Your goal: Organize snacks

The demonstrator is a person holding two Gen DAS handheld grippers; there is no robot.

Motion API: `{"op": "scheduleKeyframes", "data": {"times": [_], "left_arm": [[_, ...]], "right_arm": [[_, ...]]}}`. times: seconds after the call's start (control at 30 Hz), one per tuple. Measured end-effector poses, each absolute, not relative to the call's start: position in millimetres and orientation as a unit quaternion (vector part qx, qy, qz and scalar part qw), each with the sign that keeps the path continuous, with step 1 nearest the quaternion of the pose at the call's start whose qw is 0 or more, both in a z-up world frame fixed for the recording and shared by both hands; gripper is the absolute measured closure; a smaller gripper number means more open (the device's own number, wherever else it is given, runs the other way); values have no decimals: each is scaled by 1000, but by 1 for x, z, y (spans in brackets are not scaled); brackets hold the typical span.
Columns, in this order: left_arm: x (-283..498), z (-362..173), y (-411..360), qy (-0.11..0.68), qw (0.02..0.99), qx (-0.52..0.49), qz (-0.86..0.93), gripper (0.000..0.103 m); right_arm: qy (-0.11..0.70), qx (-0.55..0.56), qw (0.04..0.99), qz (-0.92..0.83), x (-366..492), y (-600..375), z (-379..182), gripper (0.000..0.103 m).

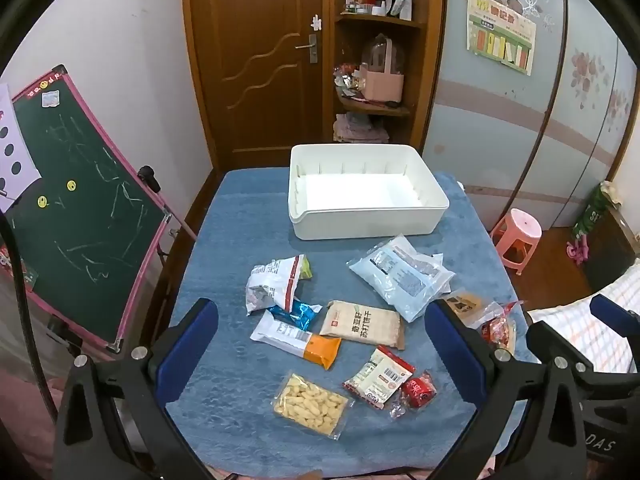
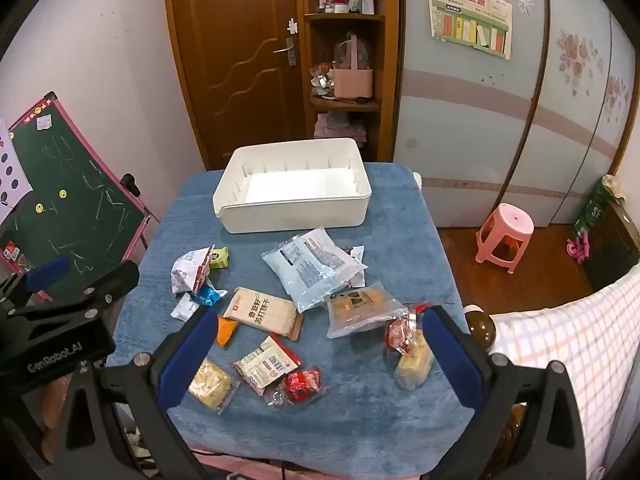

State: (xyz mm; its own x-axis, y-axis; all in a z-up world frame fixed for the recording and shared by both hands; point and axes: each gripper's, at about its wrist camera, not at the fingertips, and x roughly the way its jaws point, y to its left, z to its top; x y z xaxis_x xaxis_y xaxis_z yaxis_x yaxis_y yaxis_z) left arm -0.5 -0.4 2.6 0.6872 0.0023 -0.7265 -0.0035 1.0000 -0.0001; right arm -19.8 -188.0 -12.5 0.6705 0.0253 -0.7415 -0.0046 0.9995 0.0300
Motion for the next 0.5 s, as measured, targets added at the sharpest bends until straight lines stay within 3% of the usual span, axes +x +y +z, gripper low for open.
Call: {"op": "scheduleKeyframes", "data": {"times": [0.5], "left_arm": [[2, -3, -3, 400, 916, -15, -11, 0]], "right_arm": [[410, 10, 912, 6, -18, -188, -12, 1]]}}
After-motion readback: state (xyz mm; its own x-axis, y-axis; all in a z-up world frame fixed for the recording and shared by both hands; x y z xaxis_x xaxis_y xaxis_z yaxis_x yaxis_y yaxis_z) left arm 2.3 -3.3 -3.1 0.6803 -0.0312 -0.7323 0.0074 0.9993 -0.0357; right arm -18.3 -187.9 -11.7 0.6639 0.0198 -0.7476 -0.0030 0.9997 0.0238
